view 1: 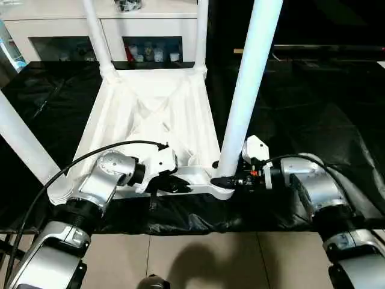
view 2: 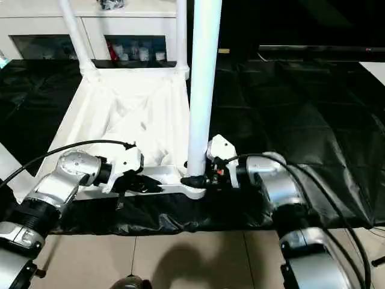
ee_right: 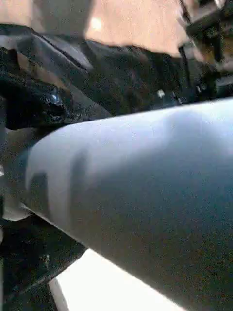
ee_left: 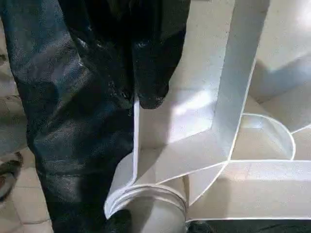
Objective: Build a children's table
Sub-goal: Rotate leg to tighten
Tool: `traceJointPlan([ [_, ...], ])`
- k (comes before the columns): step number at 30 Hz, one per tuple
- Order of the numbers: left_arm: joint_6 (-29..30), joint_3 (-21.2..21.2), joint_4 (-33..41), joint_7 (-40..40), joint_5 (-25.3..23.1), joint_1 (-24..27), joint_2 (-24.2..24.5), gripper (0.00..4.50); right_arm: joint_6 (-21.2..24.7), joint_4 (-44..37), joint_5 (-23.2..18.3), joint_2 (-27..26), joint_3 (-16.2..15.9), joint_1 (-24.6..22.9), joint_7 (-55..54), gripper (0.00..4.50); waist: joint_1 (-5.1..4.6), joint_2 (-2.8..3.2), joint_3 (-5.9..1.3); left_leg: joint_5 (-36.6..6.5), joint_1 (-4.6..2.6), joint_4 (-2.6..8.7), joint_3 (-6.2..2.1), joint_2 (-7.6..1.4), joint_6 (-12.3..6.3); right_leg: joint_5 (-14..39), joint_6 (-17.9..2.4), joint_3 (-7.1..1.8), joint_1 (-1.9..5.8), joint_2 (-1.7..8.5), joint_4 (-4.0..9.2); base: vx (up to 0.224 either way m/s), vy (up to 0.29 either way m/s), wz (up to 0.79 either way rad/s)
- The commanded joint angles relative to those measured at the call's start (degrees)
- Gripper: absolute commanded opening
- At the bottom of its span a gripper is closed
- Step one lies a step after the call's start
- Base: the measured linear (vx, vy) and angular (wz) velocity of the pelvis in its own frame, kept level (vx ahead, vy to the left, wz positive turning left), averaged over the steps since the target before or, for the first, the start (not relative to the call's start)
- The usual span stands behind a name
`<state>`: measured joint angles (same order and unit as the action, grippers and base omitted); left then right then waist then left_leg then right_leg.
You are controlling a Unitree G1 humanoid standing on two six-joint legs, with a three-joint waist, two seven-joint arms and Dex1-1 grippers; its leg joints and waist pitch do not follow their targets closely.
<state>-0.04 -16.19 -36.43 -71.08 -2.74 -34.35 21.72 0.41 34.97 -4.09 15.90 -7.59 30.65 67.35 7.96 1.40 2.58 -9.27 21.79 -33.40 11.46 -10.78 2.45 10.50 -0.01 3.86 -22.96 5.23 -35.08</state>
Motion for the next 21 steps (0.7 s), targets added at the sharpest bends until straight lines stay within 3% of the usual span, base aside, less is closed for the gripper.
traceJointPlan([
  [1, 2.07, 1.45, -0.33, 8.89, -0.83, -2.66, -3.42, 0.0, 1.51, 1.99, 1.52, -4.83, -1.32, -1.38, -9.23, 1.93, -0.71, -0.27, -3.08, -19.96, -1.47, 4.64, -1.63, -2.89, 0.91, 18.75, -12.13, -2.59, 1.84, 3.92, 4.74, 0.0, 0.0, 0.0],
  [4, 3.72, 2.45, -0.56, 13.46, -0.88, -3.29, -5.7, 0.0, 2.24, 3.12, 1.7, -6.96, 0.62, -1.38, -15.86, 1.93, -1.49, -0.22, -2.75, -23.77, -1.89, 4.88, -1.9, -2.8, 2.52, 24.98, -10.23, -2.61, 1.48, 4.02, 5.52, 0.0, 0.0, 0.0],
  [5, 6.21, 1.89, 0.97, 20.13, -2.49, -3.23, -10.29, 0.0, 3.57, 4.11, 2.14, -11.22, 2.59, -1.56, -25.89, 1.93, -2.09, 0.02, -2.69, -25.09, -1.8, 5.03, -2.23, -2.77, 3.13, 27.08, -9.13, -2.56, 1.53, 4.09, 5.75, 0.0, 0.0, 0.0],
  [8, 7.53, 1.37, 2.29, 21.8, -2.91, -2.76, -12.04, 0.0, 4.63, 4.01, 2.26, -13.2, 3.18, -1.59, -29.51, 1.92, -2.45, -0.21, -2.83, -25.98, -2.03, 4.88, -2.31, -2.5, 2.8, 28.64, -8.09, -2.49, 1.39, 4.17, 6.26, 0.0, 0.0, 0.0],
  [12, 10.41, -1.13, 5.87, 24.53, -4.54, -1.16, -16.0, 0.0, 7.03, 2.69, 1.41, -19.14, 4.21, -1.44, -36.54, 1.92, -3.0, -0.09, -2.93, -24.28, -1.62, 5.02, -2.19, -2.55, 1.91, 24.21, -8.78, -2.68, 1.49, 3.86, 6.02, 0.0, 0.0, 0.0],
  [15, 10.99, -1.71, 6.89, 25.23, -4.97, -0.6, -16.92, 0.0, 6.51, 1.99, 1.65, -20.41, 3.51, -1.49, -37.49, 1.92, -3.08, -0.04, -3.03, -23.4, -1.54, 4.98, -2.06, -2.44, 1.51, 22.06, -8.96, -2.62, 1.55, 3.65, 5.94, 0.0, 0.0, 0.0],
  [16, 11.11, -1.8, 7.22, 25.46, -5.2, -0.44, -16.95, 0.0, 5.89, 1.77, 1.95, -20.55, 3.39, -1.59, -37.67, 2.48, -3.0, 0.06, -3.06, -23.26, -1.58, 4.96, -2.02, -2.45, 1.47, 21.52, -9.07, -2.64, 1.55, 3.67, 5.91, 0.0, 0.0, 0.0],
  [19, 10.92, -1.62, 7.72, 24.9, -5.28, -0.07, -15.88, 0.0, 5.85, 0.78, 0.45, -19.81, 4.27, -1.91, -35.83, 2.62, -3.01, 0.02, -3.15, -22.07, -1.42, 4.96, -1.86, -2.39, 0.88, 18.43, -9.82, -2.73, 1.75, 3.62, 5.68, 0.0, 0.0, 0.0],
  [21, 10.48, -1.51, 8.06, 23.92, -5.16, 0.21, -14.62, 0.0, 6.02, -0.38, 0.2, -18.2, 3.91, -2.5, -33.68, 2.99, -2.89, -0.05, -3.16, -21.2, -1.39, 4.95, -1.79, -2.4, 0.49, 17.56, -9.85, -2.72, 1.84, 3.59, 5.65, 0.0, 0.0, 0.0],
])
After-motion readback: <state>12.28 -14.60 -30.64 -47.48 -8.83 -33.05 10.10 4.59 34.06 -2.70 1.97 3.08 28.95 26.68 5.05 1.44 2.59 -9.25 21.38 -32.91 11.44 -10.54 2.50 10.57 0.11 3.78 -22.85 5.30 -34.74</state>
